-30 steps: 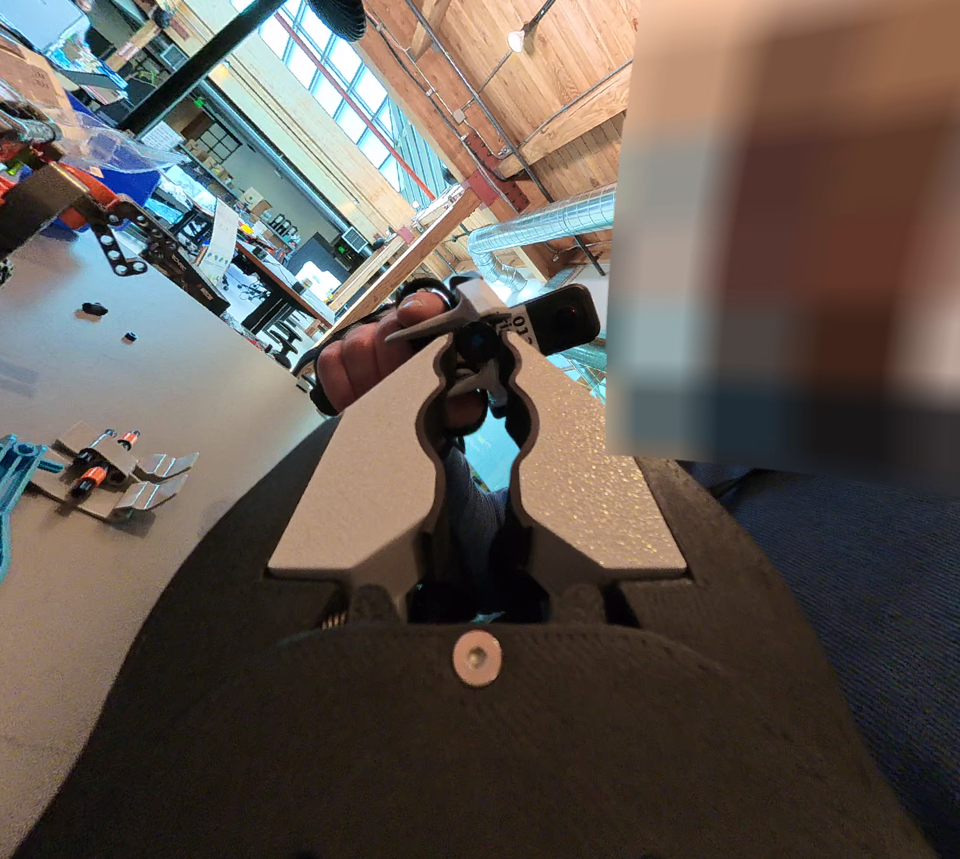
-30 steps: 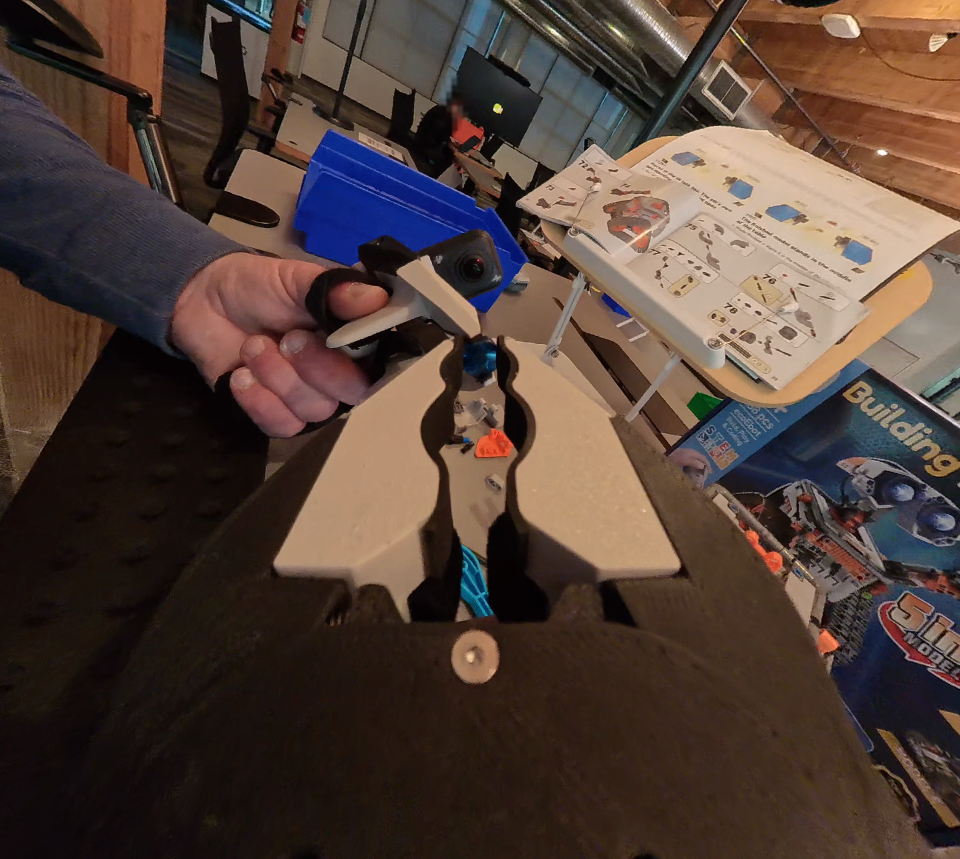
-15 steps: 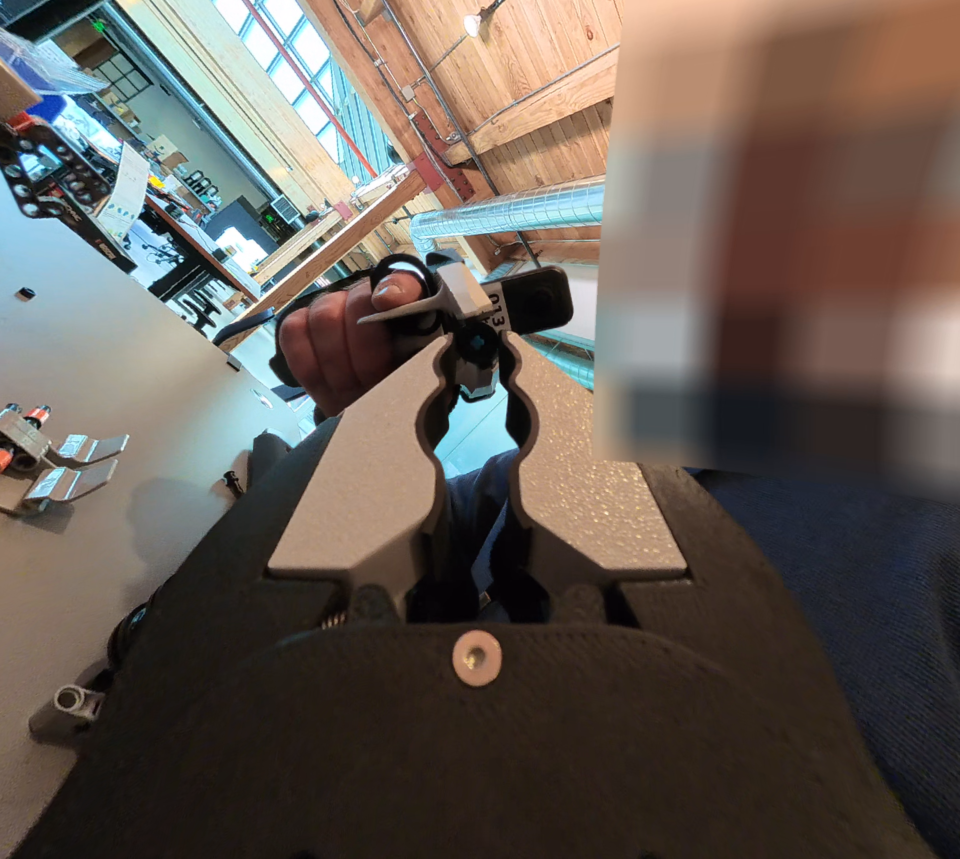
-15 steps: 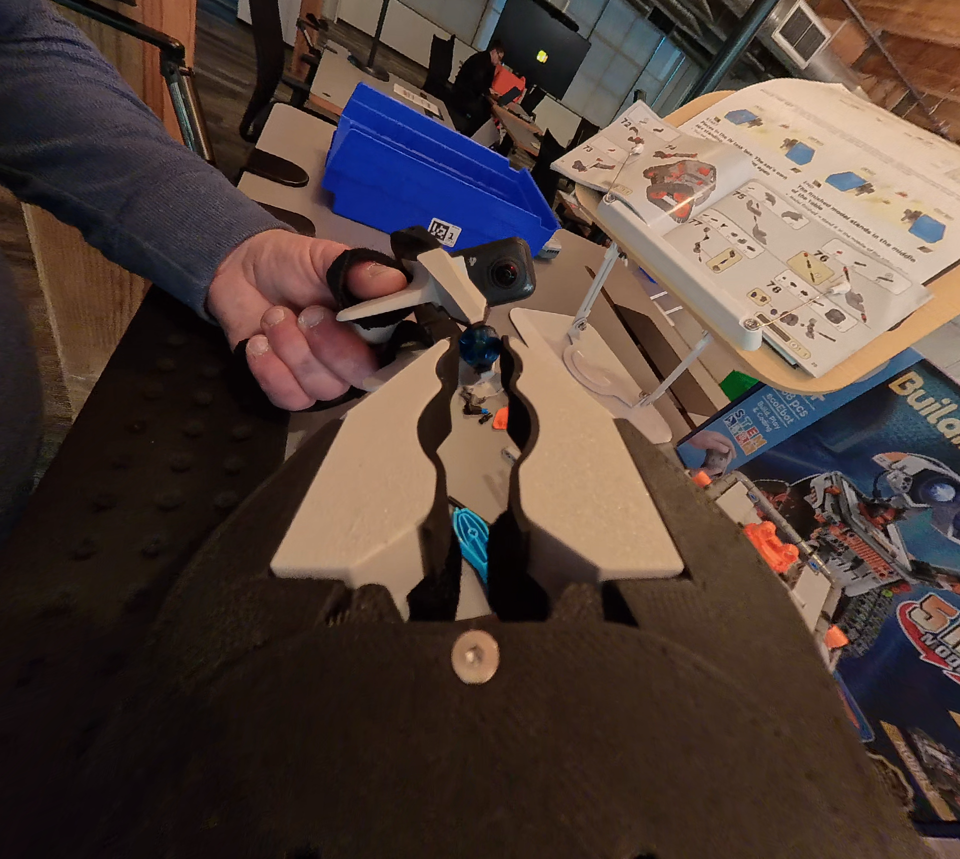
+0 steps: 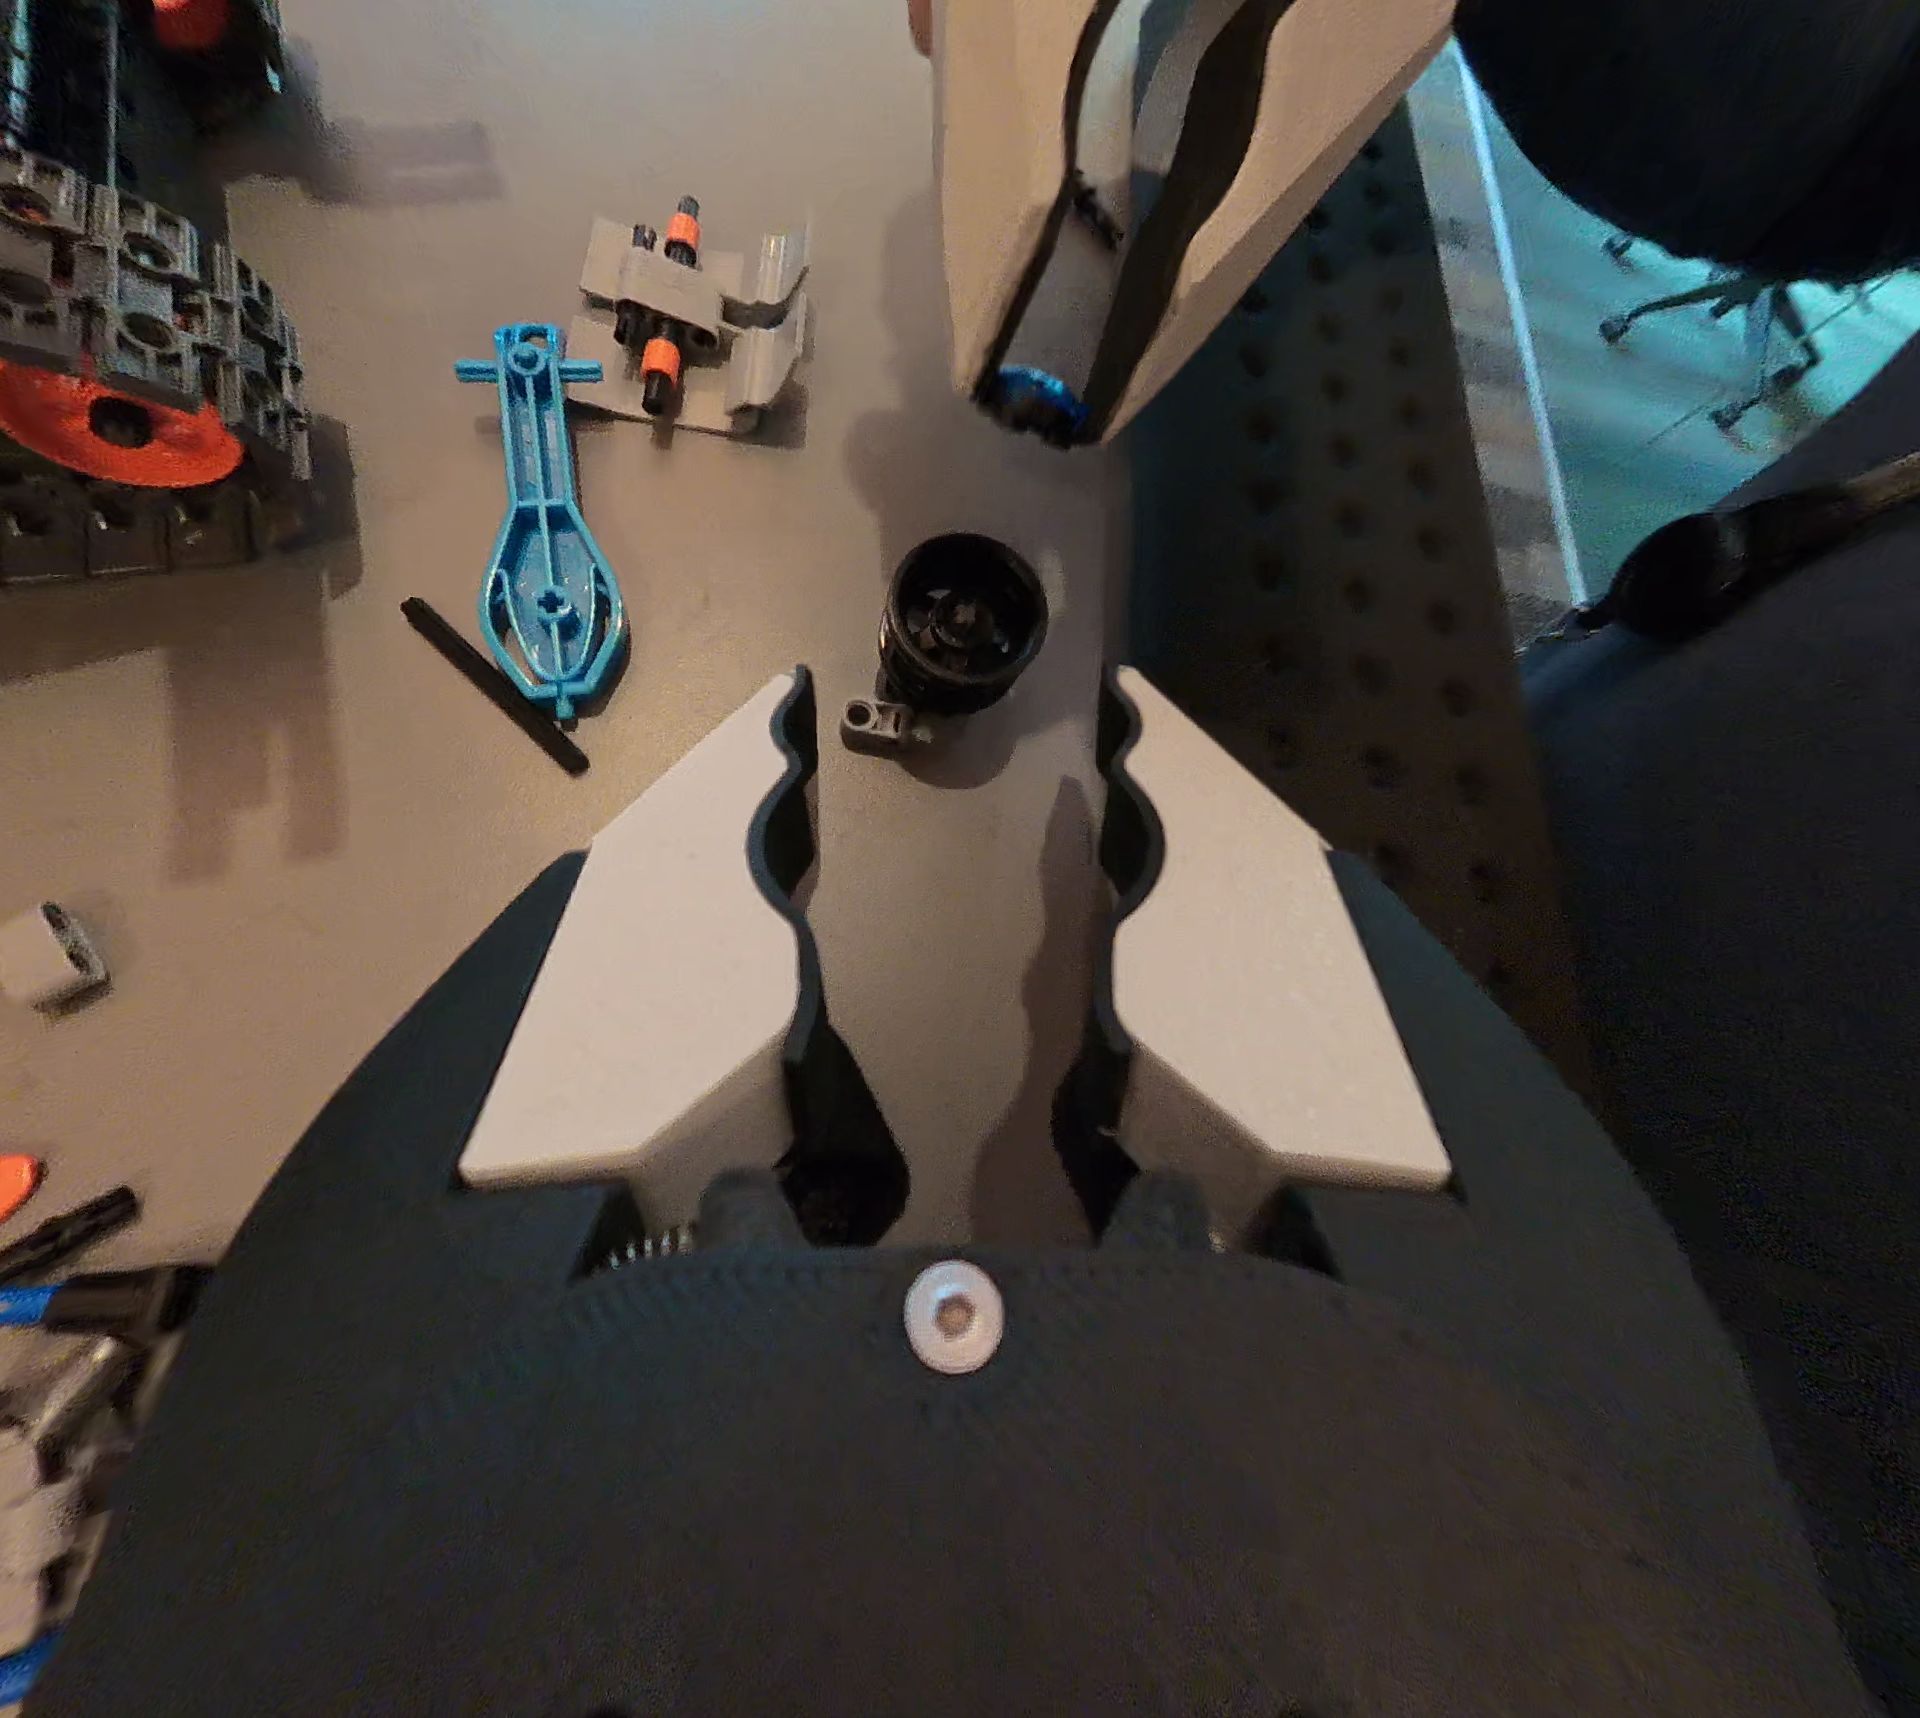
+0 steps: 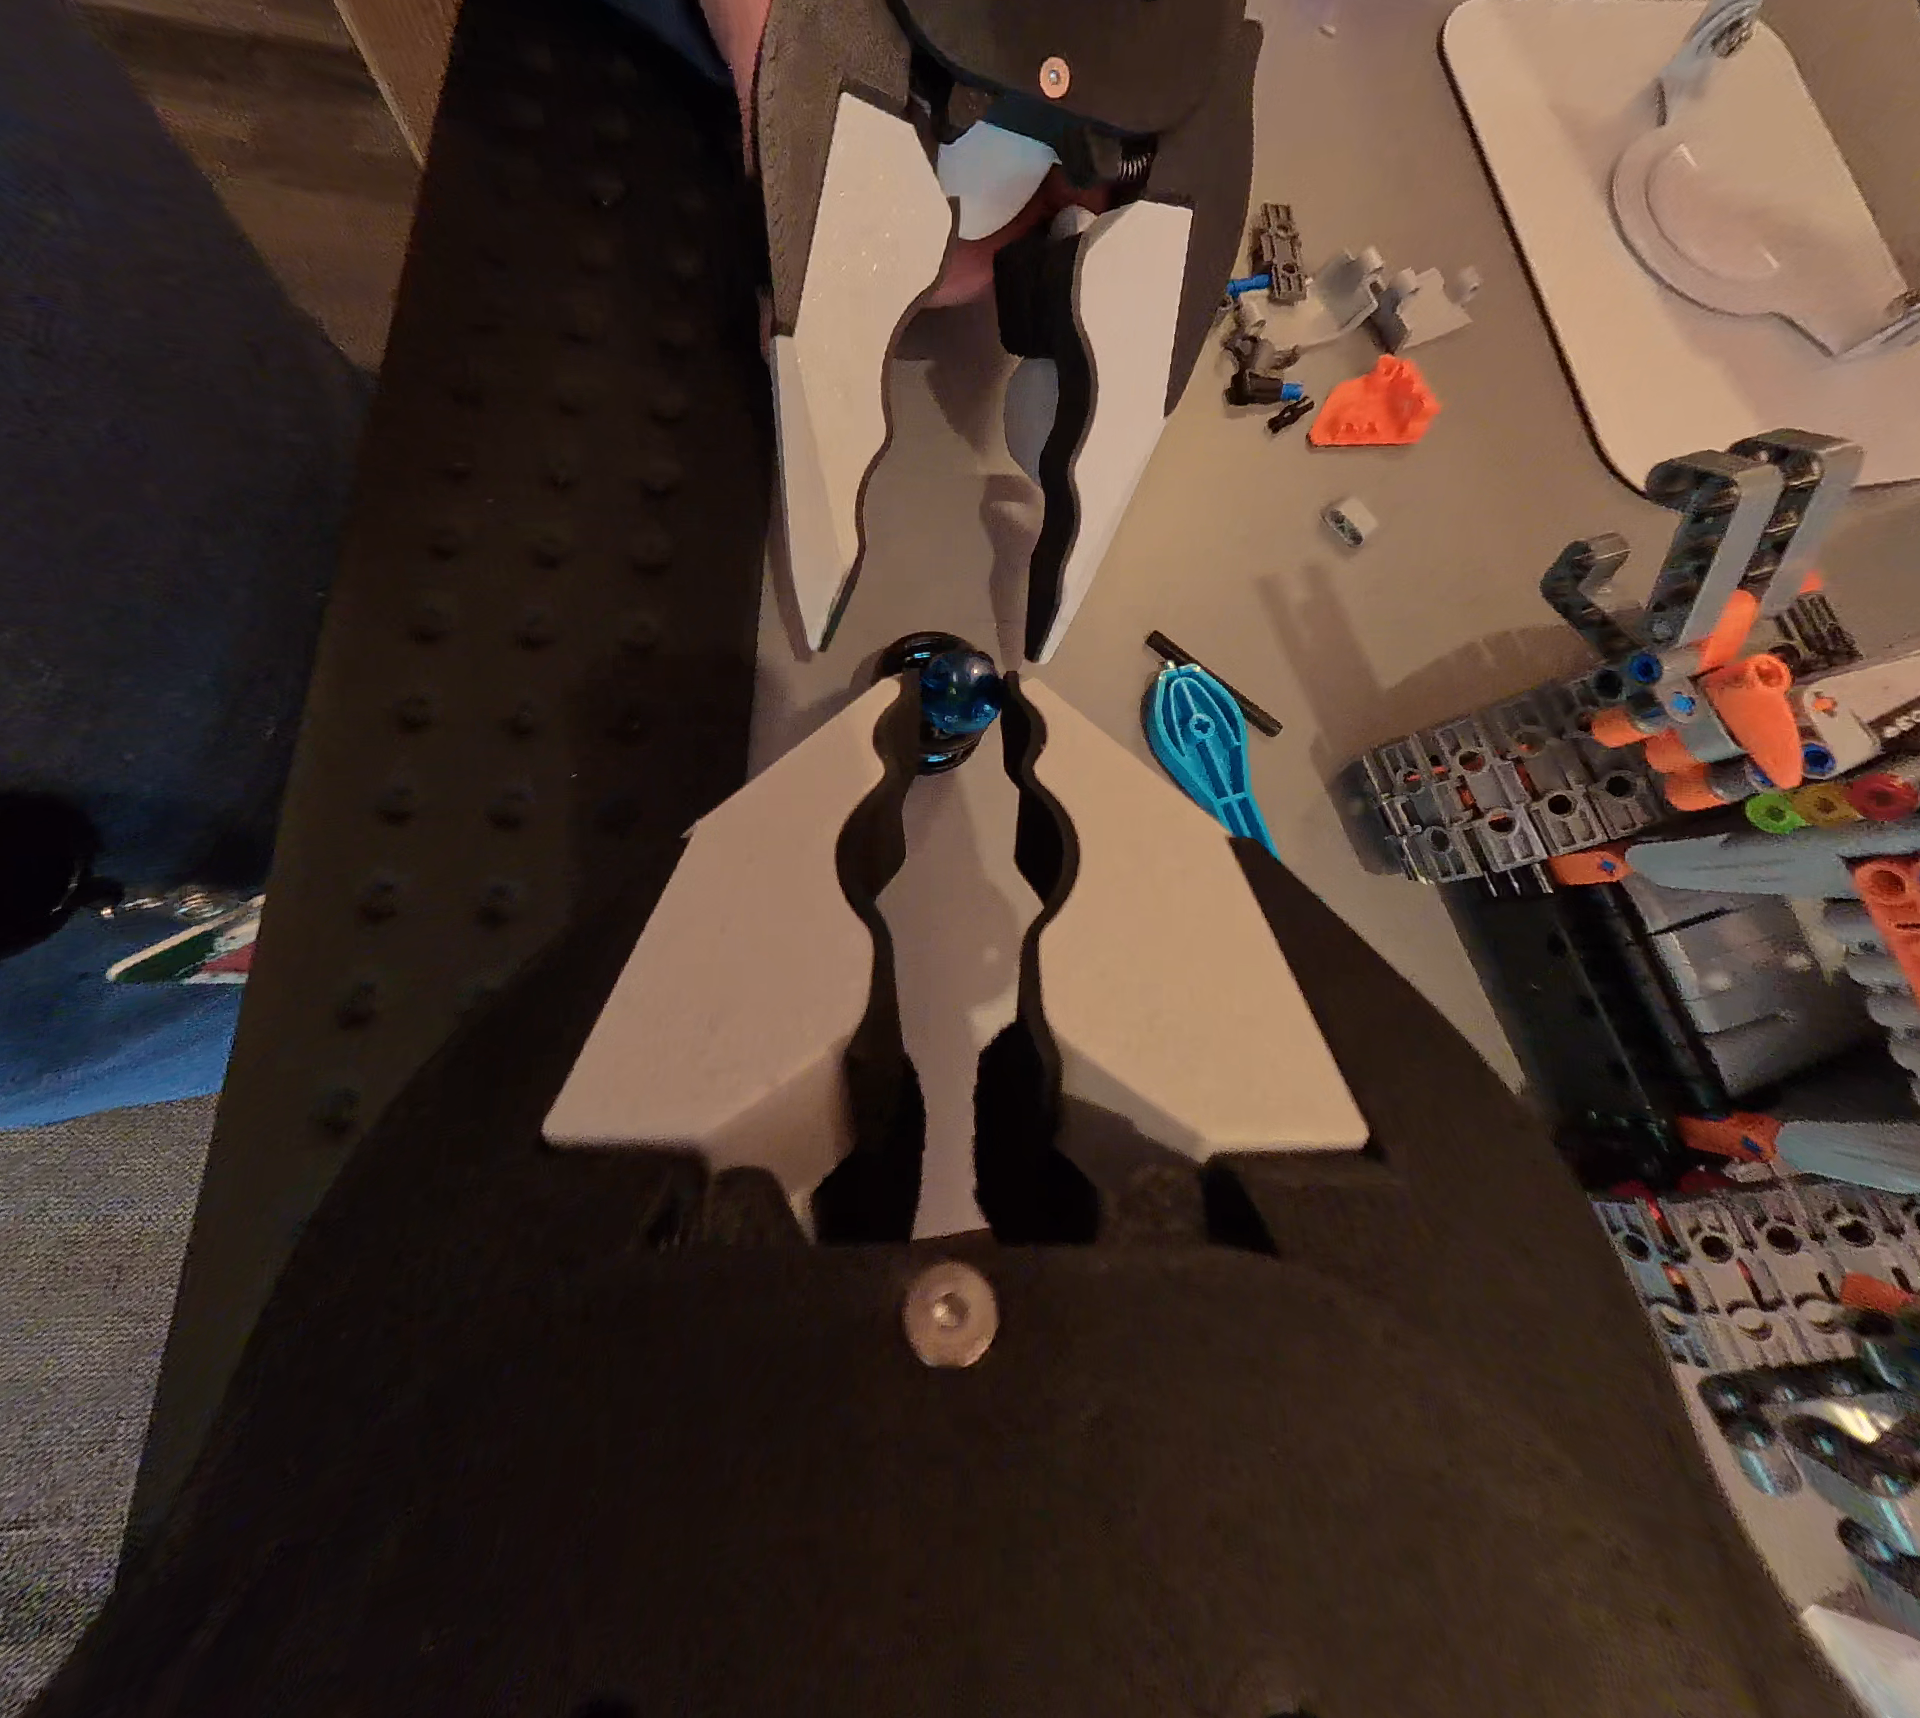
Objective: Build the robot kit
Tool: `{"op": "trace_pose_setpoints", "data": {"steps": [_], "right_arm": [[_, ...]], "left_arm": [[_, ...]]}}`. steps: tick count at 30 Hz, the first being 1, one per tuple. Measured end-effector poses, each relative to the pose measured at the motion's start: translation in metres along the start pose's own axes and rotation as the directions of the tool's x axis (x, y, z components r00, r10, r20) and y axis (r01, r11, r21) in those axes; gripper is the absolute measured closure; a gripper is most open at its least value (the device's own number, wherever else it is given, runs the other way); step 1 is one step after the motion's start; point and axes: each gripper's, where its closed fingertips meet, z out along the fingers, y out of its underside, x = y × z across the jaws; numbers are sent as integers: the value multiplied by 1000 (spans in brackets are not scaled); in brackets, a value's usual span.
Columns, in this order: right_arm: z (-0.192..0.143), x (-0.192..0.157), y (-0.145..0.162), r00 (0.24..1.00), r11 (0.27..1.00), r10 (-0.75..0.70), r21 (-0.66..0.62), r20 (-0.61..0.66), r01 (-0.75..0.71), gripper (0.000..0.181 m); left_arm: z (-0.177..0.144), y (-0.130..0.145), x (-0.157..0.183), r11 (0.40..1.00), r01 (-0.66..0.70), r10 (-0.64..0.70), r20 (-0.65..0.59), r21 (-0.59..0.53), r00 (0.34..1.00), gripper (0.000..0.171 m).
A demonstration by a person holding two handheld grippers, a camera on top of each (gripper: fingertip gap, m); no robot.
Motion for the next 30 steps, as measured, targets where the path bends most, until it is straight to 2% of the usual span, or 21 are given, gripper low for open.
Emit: {"op": "trace_pose_setpoints", "data": {"steps": [4,7,13,19,26,30], "right_arm": [[11,-5,9,998,997,21,-74,51,-18,168],[15,-7,14,998,992,22,-122,63,-14,168],[20,-8,23,995,976,38,-218,87,-18,169],[20,-14,30,988,948,38,-319,149,12,168],[21,-15,31,983,921,40,-388,178,33,168],[20,-15,31,982,924,52,-382,184,22,168]], "left_arm": [[8,1,3,995,-84,85,18,-56,996,135],[15,0,3,993,-100,102,31,-58,994,143],[23,-4,7,982,-172,177,63,-72,982,144],[27,-7,7,978,-190,196,78,-81,978,145],[28,-7,8,975,-208,214,80,-84,974,145],[28,-7,8,974,-209,215,80,-83,973,145]]}}
